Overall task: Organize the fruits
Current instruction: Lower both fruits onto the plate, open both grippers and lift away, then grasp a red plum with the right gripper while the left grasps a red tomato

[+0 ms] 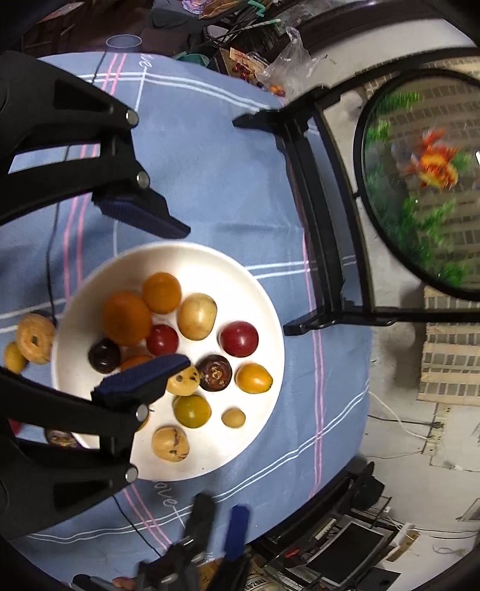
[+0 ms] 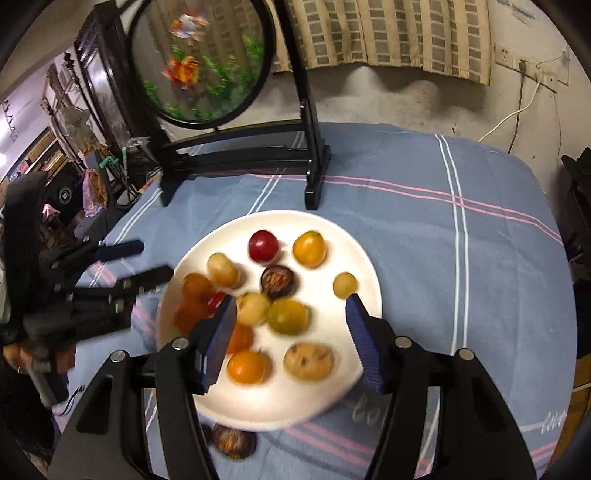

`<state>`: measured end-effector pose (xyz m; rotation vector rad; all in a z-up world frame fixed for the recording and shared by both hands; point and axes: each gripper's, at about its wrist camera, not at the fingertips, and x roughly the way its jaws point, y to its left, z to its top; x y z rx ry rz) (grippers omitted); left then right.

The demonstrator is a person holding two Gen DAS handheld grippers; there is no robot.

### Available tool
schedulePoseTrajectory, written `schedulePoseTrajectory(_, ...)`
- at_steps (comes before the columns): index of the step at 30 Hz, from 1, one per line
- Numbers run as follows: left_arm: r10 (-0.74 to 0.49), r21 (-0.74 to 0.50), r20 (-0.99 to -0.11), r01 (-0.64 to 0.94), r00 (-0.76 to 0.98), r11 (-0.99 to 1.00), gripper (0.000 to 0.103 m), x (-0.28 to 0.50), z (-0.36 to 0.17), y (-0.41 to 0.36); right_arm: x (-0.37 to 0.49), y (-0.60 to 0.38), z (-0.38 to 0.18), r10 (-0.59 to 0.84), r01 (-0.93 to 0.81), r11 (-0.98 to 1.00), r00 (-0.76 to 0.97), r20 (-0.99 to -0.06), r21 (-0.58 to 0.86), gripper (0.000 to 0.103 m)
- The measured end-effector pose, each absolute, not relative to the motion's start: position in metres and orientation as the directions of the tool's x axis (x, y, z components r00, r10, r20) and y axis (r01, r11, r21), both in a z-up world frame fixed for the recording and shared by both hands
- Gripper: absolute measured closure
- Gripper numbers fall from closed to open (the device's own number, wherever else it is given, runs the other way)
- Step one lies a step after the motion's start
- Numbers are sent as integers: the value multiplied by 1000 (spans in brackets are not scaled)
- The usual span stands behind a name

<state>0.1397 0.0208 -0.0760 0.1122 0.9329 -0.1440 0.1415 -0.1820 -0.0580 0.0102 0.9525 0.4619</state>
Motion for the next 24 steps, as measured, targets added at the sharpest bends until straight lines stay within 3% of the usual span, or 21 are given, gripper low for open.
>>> schedulePoseTrajectory(4, -77, 23, -811, 163, 580, 986, 34, 111, -74, 36, 89, -168, -65, 399, -459, 871, 451, -798, 176, 41)
schedulePoseTrajectory(10, -91, -15, -842, 146, 532, 989, 31, 60, -88, 59, 7, -131, -123, 409, -558, 807, 296, -863, 191, 41)
schedulePoseTrajectory(18, -134, -100, -886, 100, 444, 990, 31, 5, -116, 74, 1, -111, -158, 404, -521, 821, 241, -882, 234, 41)
schedulePoseTrajectory(19, -144, -114, -891, 96, 431, 989, 31, 0, -119, 73, 2, -108, -161, 398, -522, 822, 243, -885, 227, 43)
schedulePoseTrajectory(20, -148, -119, -893, 95, 424, 988, 31, -4, -122, 71, 1, -106, -163, 401, -525, 818, 232, -886, 233, 62)
schedulePoseTrajectory(24, -177, -143, -904, 115, 388, 983, 30, -12, -133, 55, -2, -102, -161, 418, -544, 804, 227, -880, 241, 64)
